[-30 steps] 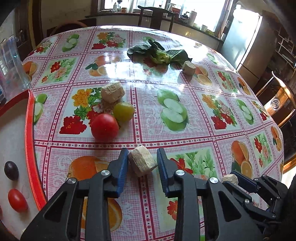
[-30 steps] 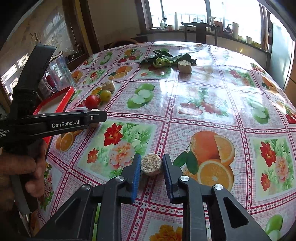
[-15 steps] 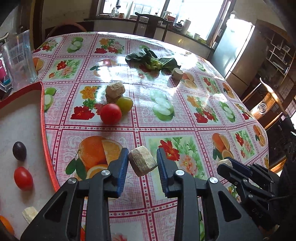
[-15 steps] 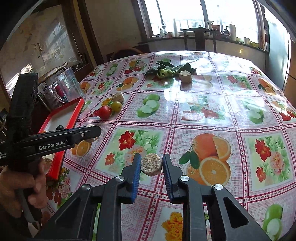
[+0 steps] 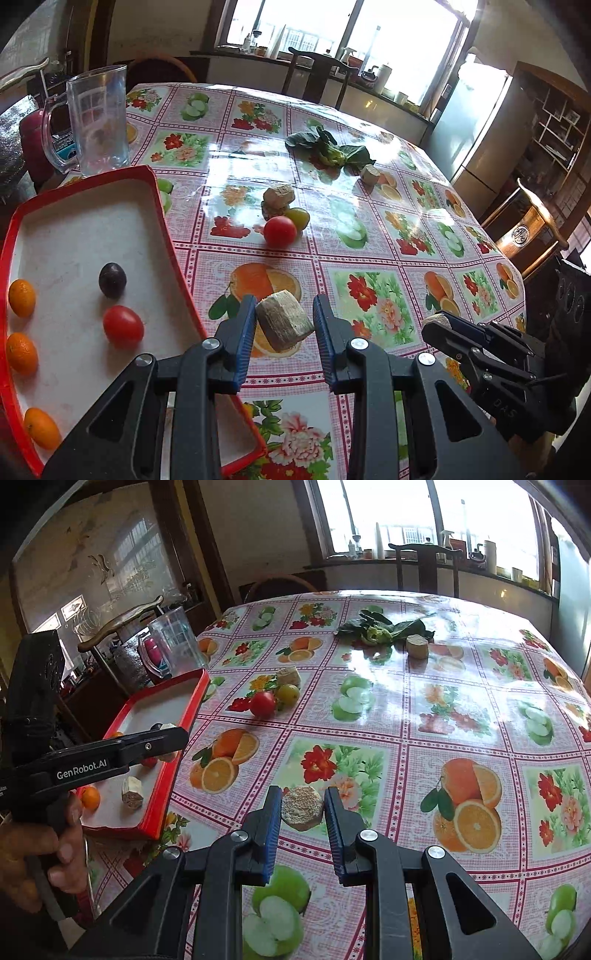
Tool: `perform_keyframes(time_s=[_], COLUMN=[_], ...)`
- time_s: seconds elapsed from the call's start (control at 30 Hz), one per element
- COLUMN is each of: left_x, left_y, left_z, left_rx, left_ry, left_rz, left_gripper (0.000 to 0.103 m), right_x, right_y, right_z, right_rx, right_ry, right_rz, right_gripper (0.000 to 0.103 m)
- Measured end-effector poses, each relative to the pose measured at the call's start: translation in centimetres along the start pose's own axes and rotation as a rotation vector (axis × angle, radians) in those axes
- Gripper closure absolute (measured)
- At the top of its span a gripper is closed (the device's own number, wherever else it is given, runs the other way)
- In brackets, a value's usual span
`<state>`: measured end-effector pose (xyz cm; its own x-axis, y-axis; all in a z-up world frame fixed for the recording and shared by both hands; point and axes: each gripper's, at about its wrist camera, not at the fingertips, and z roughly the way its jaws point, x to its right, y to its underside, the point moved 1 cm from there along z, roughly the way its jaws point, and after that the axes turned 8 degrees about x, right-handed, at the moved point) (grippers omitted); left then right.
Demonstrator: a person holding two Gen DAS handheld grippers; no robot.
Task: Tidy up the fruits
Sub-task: 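Close the left tool on the cream chunk while the right tool grasps the beige disc, then carry the chunk into the tray and release while the right tool drops the disc there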
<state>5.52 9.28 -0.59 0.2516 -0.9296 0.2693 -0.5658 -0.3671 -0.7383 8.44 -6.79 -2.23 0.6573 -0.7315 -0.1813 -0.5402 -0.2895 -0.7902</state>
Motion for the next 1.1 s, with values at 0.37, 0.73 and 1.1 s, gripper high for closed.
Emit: perform_keyframes(time_s=[0.37,0.73,1.1], left_x=[-4.6,-9.0,-13.3], left_y=[-0.4,-0.7,-1.3], left_z=[-3.3,-5.2,-6.2], left_rx=[0.058,0.091,0.114], left_ry=[-0.046,-0.098,-0.156], left_rz=[-0.051,-0.098,-0.146], left_gripper=[0.075,0.075,0.075], right_x=[-4.5,-9.1,-13.0], right_y=[-0.8,-2.2,-4.2], right_z=[1.1,3.3,6.0], right_rx=[-0.011,-0.024,-0.024], right_ry=[-0.066,-0.125,-0.181], right_rz=[-0.062,-0.135,-0.188], right_gripper=[0.079,0.079,0.079])
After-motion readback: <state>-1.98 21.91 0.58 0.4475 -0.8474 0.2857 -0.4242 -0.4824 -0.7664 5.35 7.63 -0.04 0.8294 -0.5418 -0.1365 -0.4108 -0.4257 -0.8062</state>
